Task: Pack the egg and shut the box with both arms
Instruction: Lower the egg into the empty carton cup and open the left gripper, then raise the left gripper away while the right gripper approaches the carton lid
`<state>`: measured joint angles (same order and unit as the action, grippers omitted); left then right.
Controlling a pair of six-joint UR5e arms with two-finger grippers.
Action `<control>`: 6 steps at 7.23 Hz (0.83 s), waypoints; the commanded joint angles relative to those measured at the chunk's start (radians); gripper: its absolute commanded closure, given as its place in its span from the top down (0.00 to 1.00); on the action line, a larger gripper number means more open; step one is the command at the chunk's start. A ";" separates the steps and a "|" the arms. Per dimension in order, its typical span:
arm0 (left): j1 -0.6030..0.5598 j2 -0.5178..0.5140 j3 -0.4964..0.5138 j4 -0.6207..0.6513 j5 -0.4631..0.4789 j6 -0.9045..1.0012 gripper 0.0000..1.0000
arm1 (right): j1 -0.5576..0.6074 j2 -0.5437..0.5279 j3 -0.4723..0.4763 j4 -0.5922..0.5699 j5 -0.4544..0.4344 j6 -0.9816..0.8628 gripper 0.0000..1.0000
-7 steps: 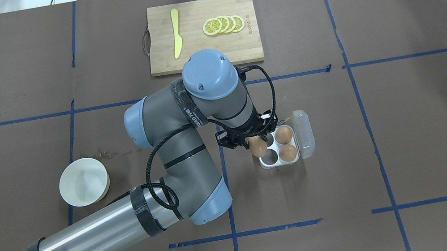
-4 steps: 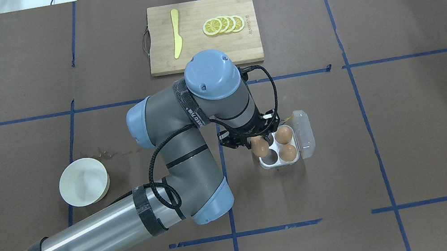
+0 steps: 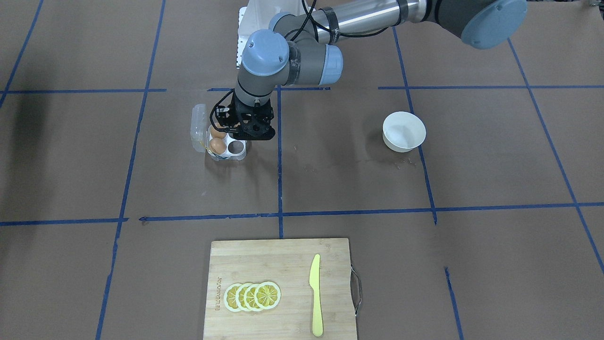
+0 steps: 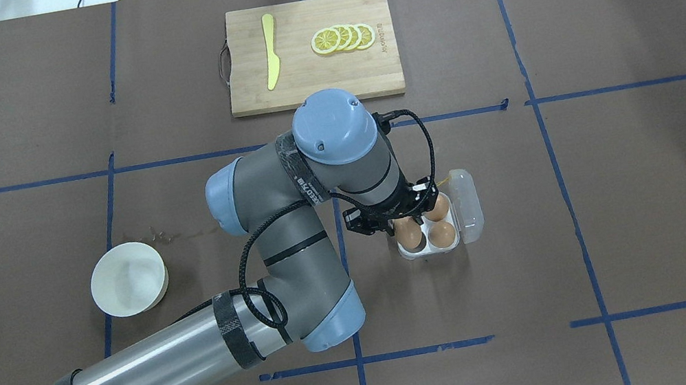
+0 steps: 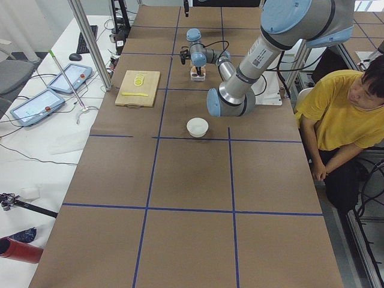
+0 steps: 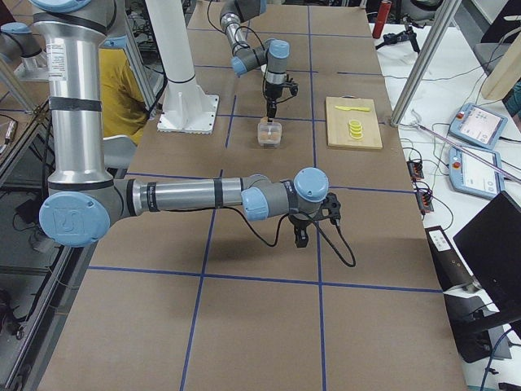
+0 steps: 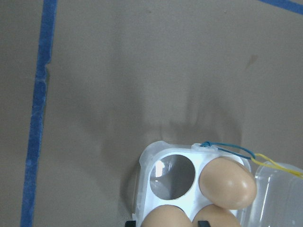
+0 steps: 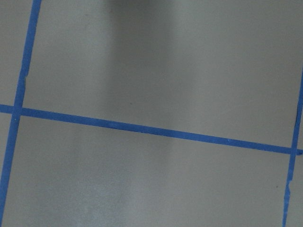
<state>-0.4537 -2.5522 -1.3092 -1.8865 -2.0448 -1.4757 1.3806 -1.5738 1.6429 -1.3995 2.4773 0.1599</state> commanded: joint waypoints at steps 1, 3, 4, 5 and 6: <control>0.004 -0.003 0.001 0.000 0.000 0.000 0.00 | 0.000 0.000 0.000 -0.001 0.000 0.000 1.00; 0.010 -0.003 0.002 -0.009 0.000 -0.002 0.00 | 0.000 0.000 0.000 0.000 0.000 0.000 1.00; 0.010 -0.005 0.007 -0.011 0.000 -0.002 0.12 | 0.000 0.000 0.000 0.000 0.000 0.000 1.00; 0.010 -0.005 0.011 -0.025 0.000 -0.002 0.32 | 0.000 0.000 0.000 0.000 0.000 0.000 1.00; 0.010 -0.006 0.031 -0.049 0.006 -0.002 0.52 | 0.000 0.000 0.000 0.000 0.000 0.000 1.00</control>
<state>-0.4434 -2.5574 -1.2952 -1.9122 -2.0434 -1.4772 1.3806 -1.5739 1.6429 -1.3990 2.4774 0.1595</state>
